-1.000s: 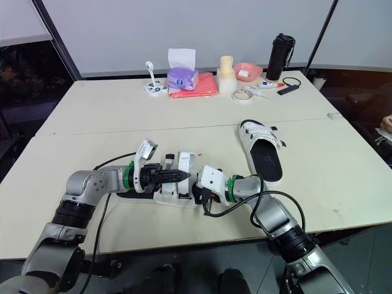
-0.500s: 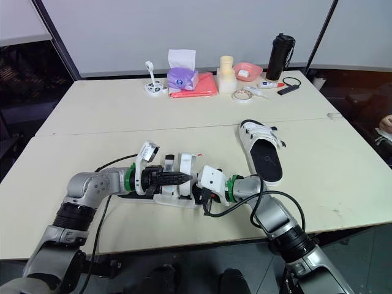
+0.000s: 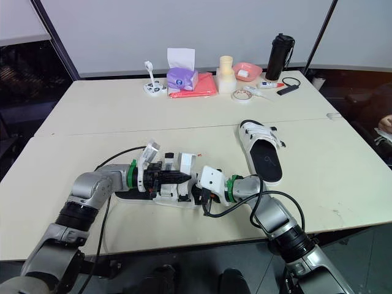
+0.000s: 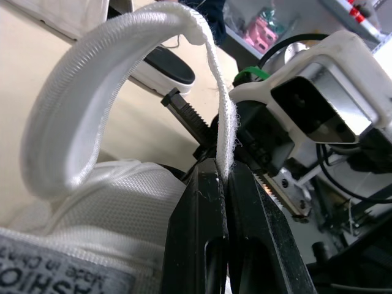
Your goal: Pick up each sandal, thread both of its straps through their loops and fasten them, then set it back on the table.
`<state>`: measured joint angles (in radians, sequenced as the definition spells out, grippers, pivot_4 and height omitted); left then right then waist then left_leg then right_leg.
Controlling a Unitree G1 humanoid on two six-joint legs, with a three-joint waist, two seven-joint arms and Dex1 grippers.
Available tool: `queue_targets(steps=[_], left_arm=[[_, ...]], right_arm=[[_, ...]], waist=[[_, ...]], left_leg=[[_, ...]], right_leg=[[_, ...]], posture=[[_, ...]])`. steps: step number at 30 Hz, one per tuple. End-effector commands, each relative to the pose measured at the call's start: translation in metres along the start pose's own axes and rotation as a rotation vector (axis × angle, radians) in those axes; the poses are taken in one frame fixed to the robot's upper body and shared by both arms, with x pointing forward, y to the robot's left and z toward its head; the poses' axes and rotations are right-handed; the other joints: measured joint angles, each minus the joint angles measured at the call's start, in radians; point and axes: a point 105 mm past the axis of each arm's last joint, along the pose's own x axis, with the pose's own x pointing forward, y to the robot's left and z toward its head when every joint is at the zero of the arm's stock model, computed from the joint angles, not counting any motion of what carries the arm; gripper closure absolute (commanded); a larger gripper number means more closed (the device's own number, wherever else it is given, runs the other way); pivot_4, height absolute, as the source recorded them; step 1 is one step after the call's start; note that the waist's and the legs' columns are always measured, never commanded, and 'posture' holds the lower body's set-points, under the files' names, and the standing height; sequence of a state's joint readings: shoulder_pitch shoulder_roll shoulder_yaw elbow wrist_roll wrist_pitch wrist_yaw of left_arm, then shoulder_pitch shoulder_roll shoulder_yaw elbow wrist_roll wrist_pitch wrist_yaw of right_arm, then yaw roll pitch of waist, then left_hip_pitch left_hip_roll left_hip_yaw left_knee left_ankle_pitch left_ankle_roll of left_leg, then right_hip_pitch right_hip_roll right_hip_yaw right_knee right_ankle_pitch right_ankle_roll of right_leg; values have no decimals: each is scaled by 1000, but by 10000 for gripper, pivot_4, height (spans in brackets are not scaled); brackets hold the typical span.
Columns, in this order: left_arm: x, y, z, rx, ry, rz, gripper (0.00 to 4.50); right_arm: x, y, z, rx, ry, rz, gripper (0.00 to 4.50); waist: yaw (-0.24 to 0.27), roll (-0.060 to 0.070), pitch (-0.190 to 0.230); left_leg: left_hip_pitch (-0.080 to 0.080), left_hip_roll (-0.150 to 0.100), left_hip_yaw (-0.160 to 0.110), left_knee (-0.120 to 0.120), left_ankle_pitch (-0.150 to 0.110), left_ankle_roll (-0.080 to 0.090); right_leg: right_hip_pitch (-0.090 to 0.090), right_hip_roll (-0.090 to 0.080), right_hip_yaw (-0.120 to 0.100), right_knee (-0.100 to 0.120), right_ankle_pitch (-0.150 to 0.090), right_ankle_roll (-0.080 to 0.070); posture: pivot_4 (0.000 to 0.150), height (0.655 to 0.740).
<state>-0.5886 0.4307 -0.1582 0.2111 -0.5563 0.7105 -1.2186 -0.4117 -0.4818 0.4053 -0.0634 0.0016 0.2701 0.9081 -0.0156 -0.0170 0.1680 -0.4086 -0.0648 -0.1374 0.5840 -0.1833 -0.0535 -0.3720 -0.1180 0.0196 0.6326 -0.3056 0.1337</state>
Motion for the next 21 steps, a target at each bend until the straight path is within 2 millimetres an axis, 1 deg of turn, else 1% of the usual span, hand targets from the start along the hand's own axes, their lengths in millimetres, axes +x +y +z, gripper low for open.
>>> queue_targets(steps=[1, 4, 7, 15, 21], left_arm=[[3, -9, -11, 1, 57, -64, 44841], [2, -13, -13, 36, 89, -85, 44841], [2, -9, -10, 87, 84, -58, 44841], [7, -2, 11, 240, 13, 28, 44841], [5, -6, 16, 320, 13, 48, 44841]], right_arm=[[3, 13, -42, 82, 164, 20, 45000], [3, 14, -44, 82, 166, 20, 45000], [3, 14, -43, 83, 166, 20, 45000], [6, 15, -42, 83, 160, 20, 45000], [5, 14, -42, 83, 162, 17, 45000]], waist=[[0, 0, 0], [0, 0, 0], [0, 0, 0], [2, 0, 0], [2, 0, 0]], left_leg=[[0, 0, 0, 0, 0, 0], [0, 0, 0, -2, 0, 0], [0, 0, 0, -2, 0, 0], [0, 0, 0, -3, 1, 1], [0, 0, 0, -3, 1, 1]], right_leg=[[0, 0, 0, 0, 0, 0], [0, 0, 0, -1, 0, 0], [0, 0, 0, -1, 0, 0], [0, 0, 0, -1, 0, 0], [0, 0, 0, -1, 0, 0]], posture=[[1500, 7344], [1500, 7344], [1500, 7344], [1500, 7344], [1500, 7344]])
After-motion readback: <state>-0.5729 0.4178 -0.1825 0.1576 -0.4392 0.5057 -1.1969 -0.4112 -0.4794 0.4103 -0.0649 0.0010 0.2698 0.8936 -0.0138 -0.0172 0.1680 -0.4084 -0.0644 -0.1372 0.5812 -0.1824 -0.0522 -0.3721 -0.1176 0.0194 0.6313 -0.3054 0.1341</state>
